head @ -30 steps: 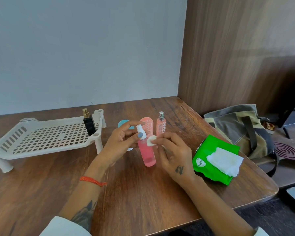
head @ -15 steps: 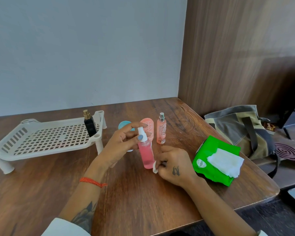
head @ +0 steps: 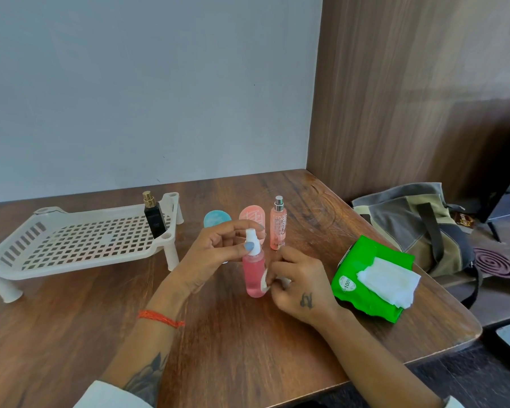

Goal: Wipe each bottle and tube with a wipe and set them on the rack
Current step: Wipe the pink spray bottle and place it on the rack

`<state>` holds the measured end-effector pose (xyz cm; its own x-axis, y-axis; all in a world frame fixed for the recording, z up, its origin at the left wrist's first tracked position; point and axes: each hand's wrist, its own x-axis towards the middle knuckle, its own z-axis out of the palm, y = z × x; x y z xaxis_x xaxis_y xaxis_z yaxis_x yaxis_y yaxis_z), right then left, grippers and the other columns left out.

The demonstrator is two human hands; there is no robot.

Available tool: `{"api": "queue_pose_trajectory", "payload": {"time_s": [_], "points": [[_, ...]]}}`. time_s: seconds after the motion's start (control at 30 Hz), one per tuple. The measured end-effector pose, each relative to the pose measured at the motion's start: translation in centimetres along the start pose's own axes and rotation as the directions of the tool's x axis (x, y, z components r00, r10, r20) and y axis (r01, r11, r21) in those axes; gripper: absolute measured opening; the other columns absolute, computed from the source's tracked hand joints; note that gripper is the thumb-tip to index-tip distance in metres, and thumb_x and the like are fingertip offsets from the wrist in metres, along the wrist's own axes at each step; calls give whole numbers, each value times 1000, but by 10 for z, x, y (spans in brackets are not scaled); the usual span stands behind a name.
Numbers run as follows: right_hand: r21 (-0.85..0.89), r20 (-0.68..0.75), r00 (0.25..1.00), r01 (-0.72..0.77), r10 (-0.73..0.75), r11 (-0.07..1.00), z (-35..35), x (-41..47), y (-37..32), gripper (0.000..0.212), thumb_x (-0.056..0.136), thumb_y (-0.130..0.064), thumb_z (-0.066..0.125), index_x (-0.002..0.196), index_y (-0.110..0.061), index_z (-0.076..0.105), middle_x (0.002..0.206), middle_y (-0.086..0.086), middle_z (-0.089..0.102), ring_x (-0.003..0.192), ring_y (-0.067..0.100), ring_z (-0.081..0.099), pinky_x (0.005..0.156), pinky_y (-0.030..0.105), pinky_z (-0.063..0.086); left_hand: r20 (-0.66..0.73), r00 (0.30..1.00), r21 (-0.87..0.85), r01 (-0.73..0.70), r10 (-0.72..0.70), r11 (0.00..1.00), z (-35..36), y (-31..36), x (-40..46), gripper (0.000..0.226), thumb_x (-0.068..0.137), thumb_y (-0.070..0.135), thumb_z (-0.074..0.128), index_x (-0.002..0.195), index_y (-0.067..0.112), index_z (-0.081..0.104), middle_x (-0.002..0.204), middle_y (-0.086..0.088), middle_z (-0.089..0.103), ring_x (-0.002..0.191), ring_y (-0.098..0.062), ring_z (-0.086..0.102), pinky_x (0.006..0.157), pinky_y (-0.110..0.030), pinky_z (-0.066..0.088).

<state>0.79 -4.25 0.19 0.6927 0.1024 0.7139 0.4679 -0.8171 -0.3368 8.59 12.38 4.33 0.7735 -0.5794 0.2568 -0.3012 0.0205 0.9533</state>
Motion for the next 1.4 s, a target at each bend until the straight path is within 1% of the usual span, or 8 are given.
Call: {"api": "queue_pose_trajectory", "payload": {"time_s": [0.2, 0.33, 0.47, 0.57, 0.7, 0.93, 1.17, 1.4], "points": [[-135, 117, 992, -25, 41, 991, 3, -1, 3, 14, 59, -27, 55, 50, -21, 63, 58, -11, 53, 46, 7, 49, 40, 13, 28, -17, 1000, 25, 6, -5, 1000, 2, 2, 0, 29, 76, 9, 72, 99, 26, 70, 92, 8, 73, 91, -8, 65, 74, -21, 54], [-40, -148, 983, -117, 110, 992, 4, 0, 3, 17, 68, -18, 50, 62, -15, 66, 71, -3, 59, 59, 13, 57, 47, 24, 45, -74, 997, 84, -28, 34, 996, 4, 4, 1, 24, 76, 6, 71, 90, 26, 69, 73, 21, 70, 75, 3, 63, 63, -14, 50], [48, -352, 936, -15, 31, 999, -2, 3, -5, 14, 79, -4, 56, 82, -4, 71, 89, 7, 64, 81, 9, 59, 69, 14, 48, -112, 991, 115, -59, 72, 992, 5, 3, 1, 21, 71, 18, 74, 89, 28, 69, 80, 14, 71, 81, -4, 65, 67, -17, 54], [-11, -267, 956, 127, -126, 992, 3, -1, -7, 14, 82, -4, 59, 88, -4, 72, 95, 10, 65, 86, 15, 61, 72, 22, 51, -112, 988, 116, -89, 102, 989, 5, 3, 1, 30, 65, 29, 73, 94, 26, 69, 89, -5, 69, 84, -15, 65, 72, -23, 56], [-73, -194, 965, 164, -175, 984, 7, -3, -5, 15, 82, -9, 62, 92, -8, 72, 98, 10, 66, 90, 15, 60, 76, 20, 51, -123, 988, 96, -86, 98, 992, 4, 4, 1, 20, 69, 18, 74, 88, 25, 70, 81, 7, 72, 82, -12, 68, 70, -17, 54], [121, -266, 964, 31, 3, 992, 8, 3, -6, 19, 84, -10, 54, 88, -5, 72, 94, 7, 67, 88, 8, 60, 75, 14, 51, -88, 994, 135, -45, 57, 990, 0, 5, 1, 23, 80, 9, 68, 86, 31, 66, 75, 28, 69, 81, 6, 64, 66, -7, 49], [214, -193, 963, -148, 190, 966, 12, 6, 1, 19, 87, -19, 53, 93, -12, 69, 90, -2, 69, 84, 0, 57, 69, 1, 41, -18, 998, 113, -52, 54, 992, -2, 7, 0, 25, 82, 14, 66, 100, 31, 65, 93, 27, 70, 99, 1, 63, 72, -13, 52], [178, -227, 962, -116, 155, 977, 12, 6, -4, 31, 89, -25, 44, 98, -10, 70, 98, 1, 69, 94, 2, 58, 79, 3, 45, -29, 998, 104, -49, 52, 993, 0, 5, -1, 31, 75, 8, 73, 94, 32, 68, 93, 10, 71, 97, -16, 63, 76, -19, 55]]}}
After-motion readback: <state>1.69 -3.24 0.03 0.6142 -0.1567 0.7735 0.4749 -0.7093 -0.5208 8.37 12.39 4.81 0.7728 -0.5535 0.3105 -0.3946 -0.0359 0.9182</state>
